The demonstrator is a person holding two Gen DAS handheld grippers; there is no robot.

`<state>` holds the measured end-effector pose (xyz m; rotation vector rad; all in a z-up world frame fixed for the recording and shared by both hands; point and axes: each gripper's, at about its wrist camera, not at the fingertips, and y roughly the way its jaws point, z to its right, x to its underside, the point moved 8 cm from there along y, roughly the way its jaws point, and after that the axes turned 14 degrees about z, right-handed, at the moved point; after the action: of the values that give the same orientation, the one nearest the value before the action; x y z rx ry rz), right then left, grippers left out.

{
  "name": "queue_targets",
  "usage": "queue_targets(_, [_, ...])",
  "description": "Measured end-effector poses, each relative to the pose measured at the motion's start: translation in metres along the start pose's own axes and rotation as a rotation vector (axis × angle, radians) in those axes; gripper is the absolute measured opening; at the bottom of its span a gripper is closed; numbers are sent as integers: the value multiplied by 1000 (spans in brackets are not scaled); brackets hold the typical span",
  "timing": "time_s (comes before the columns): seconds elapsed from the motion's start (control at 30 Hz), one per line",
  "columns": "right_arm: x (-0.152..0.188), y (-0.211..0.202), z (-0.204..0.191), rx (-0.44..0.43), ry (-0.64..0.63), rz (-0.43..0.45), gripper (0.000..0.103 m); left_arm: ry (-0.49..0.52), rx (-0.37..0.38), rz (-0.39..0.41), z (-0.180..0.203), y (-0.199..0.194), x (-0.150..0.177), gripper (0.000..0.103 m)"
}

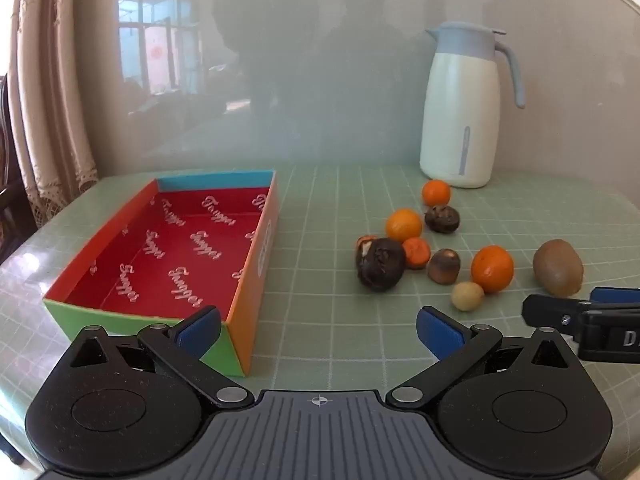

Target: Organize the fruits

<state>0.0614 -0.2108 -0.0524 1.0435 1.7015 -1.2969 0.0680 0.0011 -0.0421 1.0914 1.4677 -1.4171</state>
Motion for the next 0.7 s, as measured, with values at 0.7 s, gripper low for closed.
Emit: queue_targets(0.7, [3, 0, -1, 1, 2, -17, 103, 1, 15, -33, 2, 2, 2, 103])
